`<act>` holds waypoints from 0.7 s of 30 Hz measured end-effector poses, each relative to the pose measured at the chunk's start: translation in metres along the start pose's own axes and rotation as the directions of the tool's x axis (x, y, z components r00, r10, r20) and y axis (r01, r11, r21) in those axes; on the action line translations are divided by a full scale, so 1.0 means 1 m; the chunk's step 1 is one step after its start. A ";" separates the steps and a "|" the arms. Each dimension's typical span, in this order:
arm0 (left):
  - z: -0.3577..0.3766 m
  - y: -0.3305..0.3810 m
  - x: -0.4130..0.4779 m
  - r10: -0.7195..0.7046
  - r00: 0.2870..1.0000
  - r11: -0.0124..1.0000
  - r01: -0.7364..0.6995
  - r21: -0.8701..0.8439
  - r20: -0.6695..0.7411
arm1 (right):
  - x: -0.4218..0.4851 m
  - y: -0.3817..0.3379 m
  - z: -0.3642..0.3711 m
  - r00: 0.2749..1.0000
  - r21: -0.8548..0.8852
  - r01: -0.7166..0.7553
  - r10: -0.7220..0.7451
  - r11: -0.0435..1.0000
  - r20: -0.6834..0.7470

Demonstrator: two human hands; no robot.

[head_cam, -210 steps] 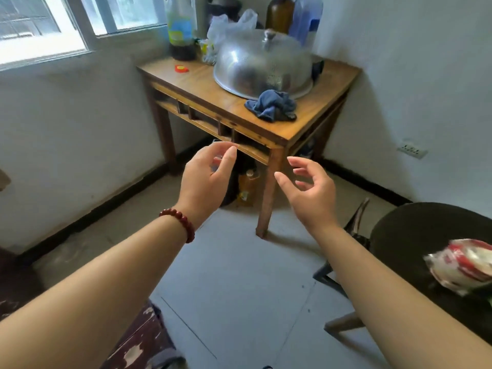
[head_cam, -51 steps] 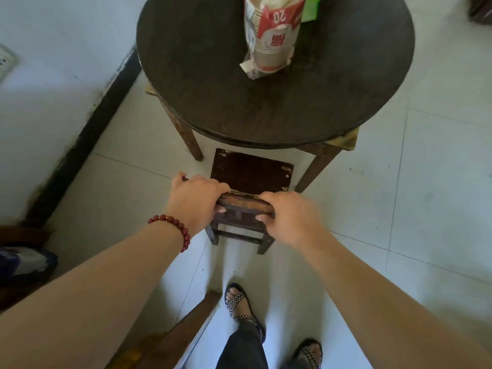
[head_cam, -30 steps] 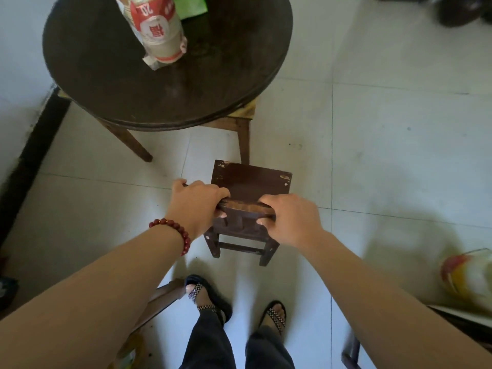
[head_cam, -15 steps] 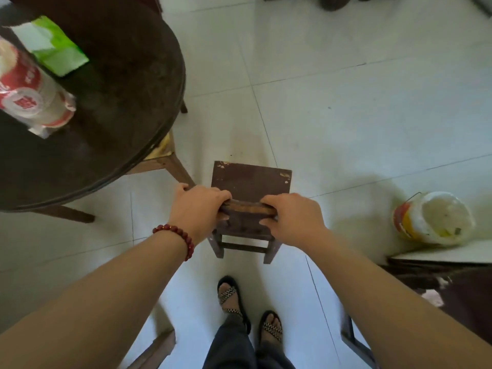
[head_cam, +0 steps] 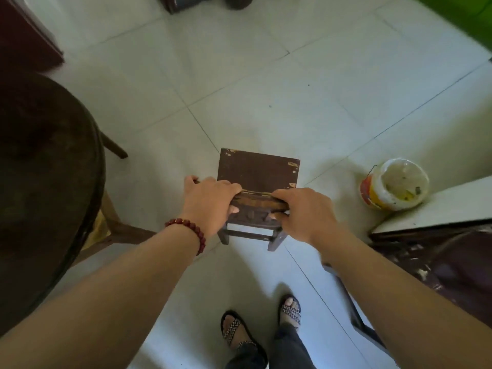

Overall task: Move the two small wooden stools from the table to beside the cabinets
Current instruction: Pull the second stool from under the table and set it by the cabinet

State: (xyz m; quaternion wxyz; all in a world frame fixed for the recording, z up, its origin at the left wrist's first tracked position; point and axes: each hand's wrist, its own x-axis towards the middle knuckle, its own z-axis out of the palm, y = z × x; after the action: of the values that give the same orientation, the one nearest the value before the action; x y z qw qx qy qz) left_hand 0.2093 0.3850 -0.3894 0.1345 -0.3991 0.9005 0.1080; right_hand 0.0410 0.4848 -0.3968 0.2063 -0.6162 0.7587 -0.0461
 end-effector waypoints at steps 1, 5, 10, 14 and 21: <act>-0.003 0.006 0.011 0.020 1.000 0.999 -0.021 0.025 0.003 | 0.003 0.009 -0.002 1.000 0.004 -0.019 0.019 1.000 -0.002; -0.012 0.030 0.055 0.092 0.996 0.993 -0.093 0.079 0.017 | 0.016 0.045 -0.013 0.996 0.029 -0.089 0.090 0.996 -0.006; -0.024 0.064 0.116 0.166 0.985 0.977 -0.169 0.127 0.038 | 0.036 0.093 -0.031 0.977 0.070 -0.214 0.215 0.974 -0.006; -0.033 0.090 0.154 0.242 0.969 0.956 -0.246 0.157 0.043 | 0.040 0.124 -0.041 0.954 0.118 -0.295 0.299 0.948 -0.018; -0.039 0.127 0.205 0.389 0.918 0.897 -0.396 0.197 0.074 | 0.043 0.163 -0.043 0.896 0.192 -0.422 0.440 0.886 -0.064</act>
State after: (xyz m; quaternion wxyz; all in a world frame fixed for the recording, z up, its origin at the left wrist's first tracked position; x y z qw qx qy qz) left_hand -0.0234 0.3155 -0.4088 0.1658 -0.1912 0.9664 0.0447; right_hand -0.1305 0.4742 -0.4213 0.2239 -0.4084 0.8795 -0.0974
